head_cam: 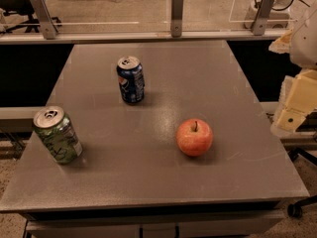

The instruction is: Knock pepsi can over

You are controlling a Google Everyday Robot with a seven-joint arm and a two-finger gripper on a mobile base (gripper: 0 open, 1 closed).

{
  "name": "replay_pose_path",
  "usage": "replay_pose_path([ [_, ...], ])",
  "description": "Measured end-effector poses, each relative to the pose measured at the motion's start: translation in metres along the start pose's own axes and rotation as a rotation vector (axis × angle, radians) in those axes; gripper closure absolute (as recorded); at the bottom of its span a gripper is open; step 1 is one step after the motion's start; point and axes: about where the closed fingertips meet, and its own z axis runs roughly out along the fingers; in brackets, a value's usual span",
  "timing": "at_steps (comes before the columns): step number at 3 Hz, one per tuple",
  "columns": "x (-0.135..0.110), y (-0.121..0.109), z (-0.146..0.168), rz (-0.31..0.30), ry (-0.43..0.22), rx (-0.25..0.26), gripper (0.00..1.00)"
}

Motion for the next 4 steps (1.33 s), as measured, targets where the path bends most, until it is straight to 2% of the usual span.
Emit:
replay_pose_path([
  [1,0.0,0.0,0.0,0.0,0.0,0.0,0.0],
  [2,-0.019,-0.012,0.007,-0.041,-0.043,0.006,0.0],
  [3,-0.083,-0.05,0.032,-0.153,-0.162,-0.001,0.0],
  [4,-0.185,-0.092,0.068,-0.251,-0.343,-0.033,0.0],
])
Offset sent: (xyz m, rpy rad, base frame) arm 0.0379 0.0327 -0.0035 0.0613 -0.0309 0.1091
